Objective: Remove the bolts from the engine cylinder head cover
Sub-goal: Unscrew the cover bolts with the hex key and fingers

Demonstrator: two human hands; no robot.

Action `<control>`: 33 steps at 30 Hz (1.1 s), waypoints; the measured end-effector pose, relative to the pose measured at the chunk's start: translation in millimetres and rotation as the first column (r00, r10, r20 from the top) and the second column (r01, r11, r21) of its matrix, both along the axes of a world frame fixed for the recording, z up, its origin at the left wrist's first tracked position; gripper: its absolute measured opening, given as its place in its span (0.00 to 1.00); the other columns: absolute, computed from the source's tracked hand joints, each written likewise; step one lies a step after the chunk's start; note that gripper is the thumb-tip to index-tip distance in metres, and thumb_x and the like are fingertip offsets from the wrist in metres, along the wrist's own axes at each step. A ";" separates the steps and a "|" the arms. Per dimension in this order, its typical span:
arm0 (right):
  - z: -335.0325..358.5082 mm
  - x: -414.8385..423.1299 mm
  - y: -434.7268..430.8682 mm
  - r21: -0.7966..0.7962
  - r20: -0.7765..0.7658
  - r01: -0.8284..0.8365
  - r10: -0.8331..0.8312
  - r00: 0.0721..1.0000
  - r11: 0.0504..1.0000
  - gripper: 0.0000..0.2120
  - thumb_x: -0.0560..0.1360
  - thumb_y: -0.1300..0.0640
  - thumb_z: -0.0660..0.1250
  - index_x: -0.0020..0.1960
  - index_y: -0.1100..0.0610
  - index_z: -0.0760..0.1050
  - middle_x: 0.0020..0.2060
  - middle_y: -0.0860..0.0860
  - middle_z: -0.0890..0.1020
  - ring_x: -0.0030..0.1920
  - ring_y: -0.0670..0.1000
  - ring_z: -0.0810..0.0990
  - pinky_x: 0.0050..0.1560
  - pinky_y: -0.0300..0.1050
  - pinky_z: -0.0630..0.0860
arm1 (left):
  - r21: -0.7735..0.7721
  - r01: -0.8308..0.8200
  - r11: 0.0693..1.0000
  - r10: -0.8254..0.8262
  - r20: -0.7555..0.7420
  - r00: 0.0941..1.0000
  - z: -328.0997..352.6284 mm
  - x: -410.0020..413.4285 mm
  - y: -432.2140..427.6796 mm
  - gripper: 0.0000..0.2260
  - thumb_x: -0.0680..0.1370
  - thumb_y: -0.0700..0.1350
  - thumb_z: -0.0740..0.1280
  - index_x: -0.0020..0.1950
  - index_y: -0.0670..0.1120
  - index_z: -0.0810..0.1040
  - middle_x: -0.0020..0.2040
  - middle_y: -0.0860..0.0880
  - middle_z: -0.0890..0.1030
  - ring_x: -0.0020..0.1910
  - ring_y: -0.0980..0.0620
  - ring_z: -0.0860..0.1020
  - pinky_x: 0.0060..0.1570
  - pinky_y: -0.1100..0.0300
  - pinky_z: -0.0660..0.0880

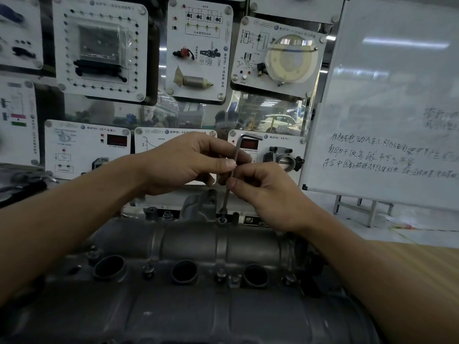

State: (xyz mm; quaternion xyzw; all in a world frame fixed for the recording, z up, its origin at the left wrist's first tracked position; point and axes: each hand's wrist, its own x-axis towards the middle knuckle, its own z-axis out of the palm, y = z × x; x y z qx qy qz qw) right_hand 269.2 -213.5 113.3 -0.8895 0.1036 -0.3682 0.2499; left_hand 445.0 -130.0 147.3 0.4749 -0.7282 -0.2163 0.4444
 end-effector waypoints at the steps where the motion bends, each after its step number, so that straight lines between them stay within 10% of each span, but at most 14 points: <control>1: 0.3 0.2 -0.3 0.015 -0.008 0.005 -0.005 1.000 1.000 0.10 0.80 0.60 0.65 0.45 0.64 0.81 0.29 0.53 0.70 0.28 0.45 0.65 0.31 0.39 0.64 | -0.009 -0.003 1.000 0.003 0.007 1.000 0.1 -0.2 0.0 0.13 0.74 0.46 0.68 0.57 0.47 0.84 0.55 0.39 0.83 0.48 0.46 0.79 0.47 0.54 0.78; 14: -1.2 1.0 -3.5 0.090 0.117 -0.043 0.032 0.993 0.995 0.08 0.74 0.56 0.74 0.45 0.62 0.85 0.37 0.71 0.79 0.30 0.58 0.71 0.34 0.53 0.69 | -0.155 -0.121 0.981 0.114 -0.049 0.992 -3.9 -7.4 -4.9 0.14 0.66 0.46 0.75 0.41 0.39 0.77 0.38 0.43 0.82 0.34 0.55 0.77 0.30 0.66 0.72; 18: -1.7 0.8 -3.6 0.036 0.091 -0.033 0.030 0.995 0.999 0.07 0.77 0.58 0.71 0.47 0.62 0.84 0.37 0.65 0.82 0.34 0.62 0.77 0.38 0.56 0.76 | -0.103 -0.106 0.989 0.100 -0.064 0.993 -4.1 -3.5 -5.6 0.13 0.67 0.50 0.75 0.43 0.43 0.79 0.38 0.48 0.81 0.35 0.56 0.76 0.32 0.63 0.72; 23: -2.8 1.5 -4.4 0.022 0.037 -0.014 0.013 0.999 1.000 0.10 0.80 0.59 0.67 0.43 0.62 0.82 0.27 0.51 0.71 0.28 0.44 0.65 0.31 0.39 0.65 | -0.048 -0.039 0.998 0.036 -0.045 0.998 -3.1 0.8 -4.6 0.09 0.72 0.50 0.70 0.49 0.52 0.87 0.49 0.46 0.84 0.41 0.58 0.78 0.39 0.65 0.75; 30: -3.0 2.5 -4.1 0.072 0.143 -0.051 0.040 0.989 0.996 0.09 0.74 0.56 0.74 0.46 0.62 0.84 0.40 0.69 0.82 0.37 0.66 0.80 0.41 0.62 0.77 | -0.229 -0.168 0.959 0.164 -0.035 0.986 -3.1 -10.0 -5.9 0.15 0.68 0.48 0.75 0.41 0.36 0.80 0.39 0.44 0.83 0.40 0.55 0.81 0.42 0.66 0.78; 33: -2.3 1.9 -5.7 0.087 0.155 -0.059 0.045 0.987 0.994 0.08 0.74 0.59 0.74 0.47 0.65 0.83 0.40 0.72 0.80 0.37 0.57 0.77 0.41 0.62 0.76 | -0.276 -0.206 0.939 0.201 -0.047 0.978 -7.0 -15.1 -9.5 0.19 0.66 0.49 0.76 0.39 0.34 0.75 0.39 0.39 0.82 0.39 0.49 0.81 0.42 0.58 0.81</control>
